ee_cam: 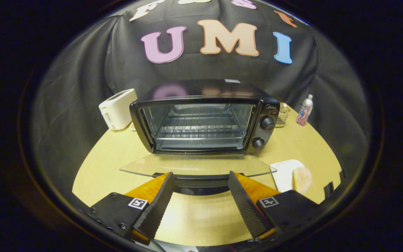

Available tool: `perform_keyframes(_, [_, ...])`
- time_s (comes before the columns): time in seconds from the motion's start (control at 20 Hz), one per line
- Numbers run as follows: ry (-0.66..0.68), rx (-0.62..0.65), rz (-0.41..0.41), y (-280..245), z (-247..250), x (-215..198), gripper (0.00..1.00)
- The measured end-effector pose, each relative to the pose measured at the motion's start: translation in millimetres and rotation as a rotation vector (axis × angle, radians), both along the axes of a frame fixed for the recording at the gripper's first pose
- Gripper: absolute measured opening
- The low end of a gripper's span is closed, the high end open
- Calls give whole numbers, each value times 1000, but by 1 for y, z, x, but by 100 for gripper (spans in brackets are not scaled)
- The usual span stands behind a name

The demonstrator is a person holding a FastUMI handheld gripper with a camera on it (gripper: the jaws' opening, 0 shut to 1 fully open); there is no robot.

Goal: Open the toaster oven, put the food inside, and close the toaster oven door.

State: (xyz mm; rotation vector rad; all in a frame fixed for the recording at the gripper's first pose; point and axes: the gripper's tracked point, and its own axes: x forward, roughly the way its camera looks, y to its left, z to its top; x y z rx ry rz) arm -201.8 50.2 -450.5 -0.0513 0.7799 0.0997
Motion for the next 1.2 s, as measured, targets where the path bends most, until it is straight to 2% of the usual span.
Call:
perform_keyframes(0.35, [142, -86, 75, 0, -50, -31, 98])
perform_keyframes(0.55, [196, -81, 66, -1, -77, -41, 98])
perform_keyframes(0.8, [225, -69, 28, -6, -86, -52, 98])
perform_keyframes(1.0, [173, -8, 12, 0, -65, -41, 99])
perform_keyframes(1.2, [51, 3, -71, -19, -19, -8, 99])
